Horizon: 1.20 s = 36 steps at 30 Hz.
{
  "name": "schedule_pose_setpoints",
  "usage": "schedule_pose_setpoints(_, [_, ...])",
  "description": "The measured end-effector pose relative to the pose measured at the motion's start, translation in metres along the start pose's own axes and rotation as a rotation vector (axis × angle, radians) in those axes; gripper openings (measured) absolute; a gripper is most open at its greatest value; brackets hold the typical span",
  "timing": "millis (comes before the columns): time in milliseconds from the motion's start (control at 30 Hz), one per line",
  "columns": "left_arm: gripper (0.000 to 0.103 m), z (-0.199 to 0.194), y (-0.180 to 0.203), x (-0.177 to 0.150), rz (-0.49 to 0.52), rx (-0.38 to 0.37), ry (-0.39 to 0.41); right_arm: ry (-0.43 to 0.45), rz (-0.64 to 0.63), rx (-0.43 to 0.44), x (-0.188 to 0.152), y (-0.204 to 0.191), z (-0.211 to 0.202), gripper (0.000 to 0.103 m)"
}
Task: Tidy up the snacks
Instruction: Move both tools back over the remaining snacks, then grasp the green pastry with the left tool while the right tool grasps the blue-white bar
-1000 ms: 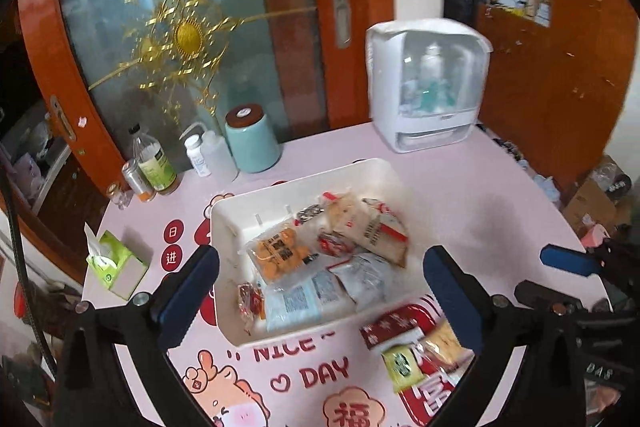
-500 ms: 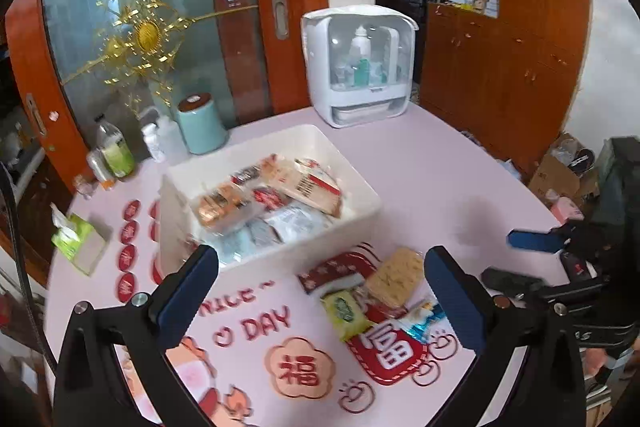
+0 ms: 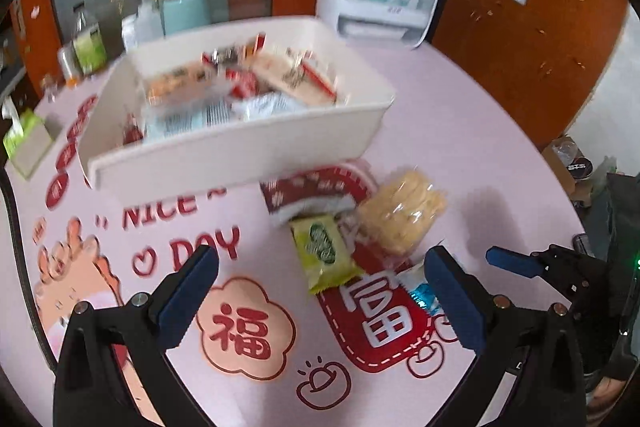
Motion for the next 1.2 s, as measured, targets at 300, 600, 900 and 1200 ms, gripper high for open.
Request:
schedule_pose_setpoints(300, [0.102,0.041,-0.002,-0.003,-0.023,0.046,-0.055,-0.037,0.021,0.067,0.003,0.003,0.029,0.068])
schedule_pose_setpoints(600, [0.102,0.067,0.000,-0.001,-0.031,0.068,-0.100,-0.002,-0.094,-0.040,0.004,-0.011,0.034,0.054])
schedule_pose_setpoints(900, [0.099,0.093,0.004,0.005,-0.054,0.078,-0.151,-0.003,-0.039,-0.027,0.007,0.010,0.031,0.014])
schedule_pose_setpoints(1200, [0.066,0.098,0.008,0.013,-0.044,0.125,-0.139,0.003,-0.028,-0.026,0.006,0.010,0.032,0.014])
Point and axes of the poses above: each gripper's, at about its wrist camera, not at the fingertips, and z roughly the way its jaws point, y to its right, x to its top, the point moved 1 cm from there along z, roughly the way its jaws point, and after that the axes turned 10 degrees about -y, right-handed, at the moved point
